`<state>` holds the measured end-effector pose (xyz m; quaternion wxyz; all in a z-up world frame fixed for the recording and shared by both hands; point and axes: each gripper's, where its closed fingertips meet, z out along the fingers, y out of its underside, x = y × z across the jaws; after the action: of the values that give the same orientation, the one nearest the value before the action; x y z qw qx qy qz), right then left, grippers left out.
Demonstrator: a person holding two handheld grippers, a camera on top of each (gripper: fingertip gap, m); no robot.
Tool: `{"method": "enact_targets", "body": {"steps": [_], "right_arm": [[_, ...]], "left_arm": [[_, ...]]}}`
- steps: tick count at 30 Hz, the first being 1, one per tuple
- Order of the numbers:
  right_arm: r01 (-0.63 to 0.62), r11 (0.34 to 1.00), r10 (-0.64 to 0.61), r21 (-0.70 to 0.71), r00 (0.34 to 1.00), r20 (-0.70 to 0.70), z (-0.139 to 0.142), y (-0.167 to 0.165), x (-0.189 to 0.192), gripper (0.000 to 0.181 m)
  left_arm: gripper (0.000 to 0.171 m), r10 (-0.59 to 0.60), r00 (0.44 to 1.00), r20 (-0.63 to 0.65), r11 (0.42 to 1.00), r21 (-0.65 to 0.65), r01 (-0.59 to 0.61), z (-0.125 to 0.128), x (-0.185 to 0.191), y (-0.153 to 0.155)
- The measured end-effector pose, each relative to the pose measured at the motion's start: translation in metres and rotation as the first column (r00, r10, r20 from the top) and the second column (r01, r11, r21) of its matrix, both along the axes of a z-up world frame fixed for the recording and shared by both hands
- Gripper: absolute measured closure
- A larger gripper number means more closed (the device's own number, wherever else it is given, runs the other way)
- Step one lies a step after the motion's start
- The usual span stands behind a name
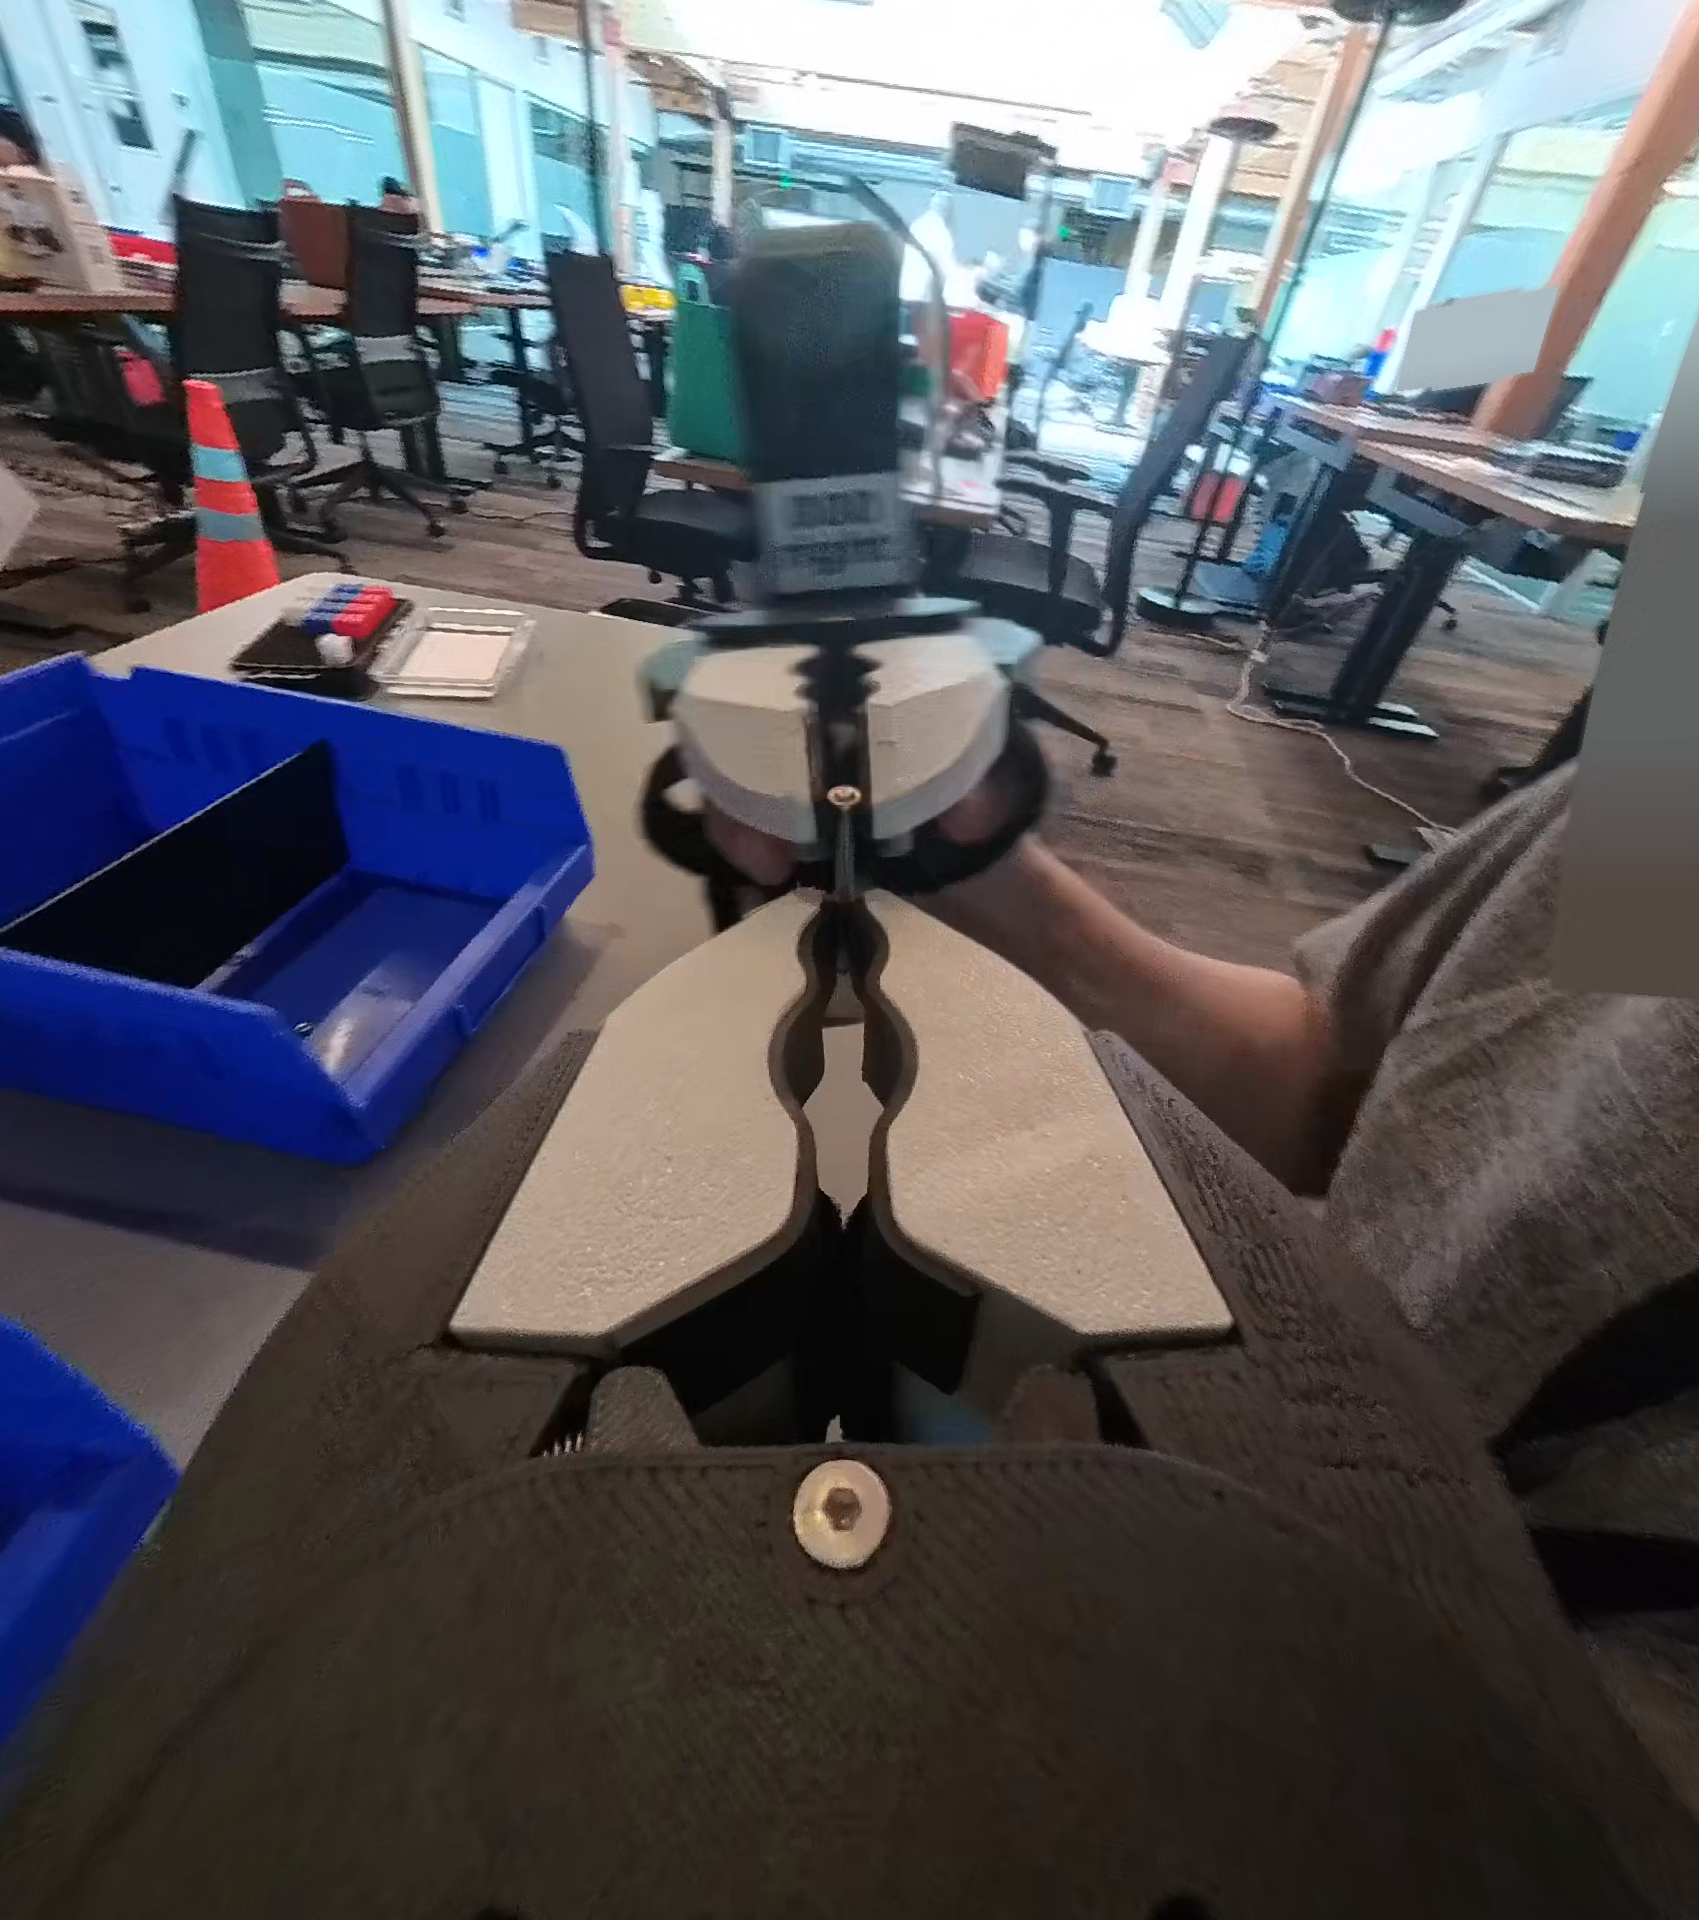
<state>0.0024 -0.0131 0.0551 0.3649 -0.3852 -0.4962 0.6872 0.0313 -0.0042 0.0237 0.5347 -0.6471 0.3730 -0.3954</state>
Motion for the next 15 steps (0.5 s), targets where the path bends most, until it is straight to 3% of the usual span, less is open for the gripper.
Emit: {"method": "enact_targets", "body": {"steps": [3,6,9,11,12,15], "right_arm": [[-0.384,0.923,0.384,0.009,0.921,-0.060,-0.001,-0.015,0.014,0.177],[-0.693,0.720,0.686,-0.020,0.717,-0.125,0.000,-0.026,0.027,0.177],[-0.878,0.474,0.861,-0.060,0.477,-0.177,0.001,-0.031,0.033,0.176],[-0.921,0.384,0.897,-0.057,0.387,-0.215,0.003,-0.031,0.034,0.176],[-0.925,0.374,0.899,-0.057,0.378,-0.221,0.004,-0.030,0.033,0.176],[-0.873,0.485,0.847,-0.055,0.484,-0.218,0.006,-0.028,0.026,0.176]], "left_arm": [[0.170,-0.067,0.998,-0.020,0.998,0.006,0.067,-0.002,0.011,-0.012],[0.170,-0.129,0.992,-0.009,0.992,-0.011,0.129,-0.001,0.020,-0.022],[0.169,-0.172,0.985,0.027,0.984,-0.036,0.172,0.000,0.026,-0.027],[0.169,-0.179,0.983,0.050,0.982,-0.045,0.181,0.002,0.026,-0.028],[0.169,-0.167,0.984,0.055,0.985,-0.043,0.170,0.002,0.024,-0.027],[0.169,-0.133,0.990,0.046,0.991,-0.028,0.135,0.005,0.018,-0.024]]}}
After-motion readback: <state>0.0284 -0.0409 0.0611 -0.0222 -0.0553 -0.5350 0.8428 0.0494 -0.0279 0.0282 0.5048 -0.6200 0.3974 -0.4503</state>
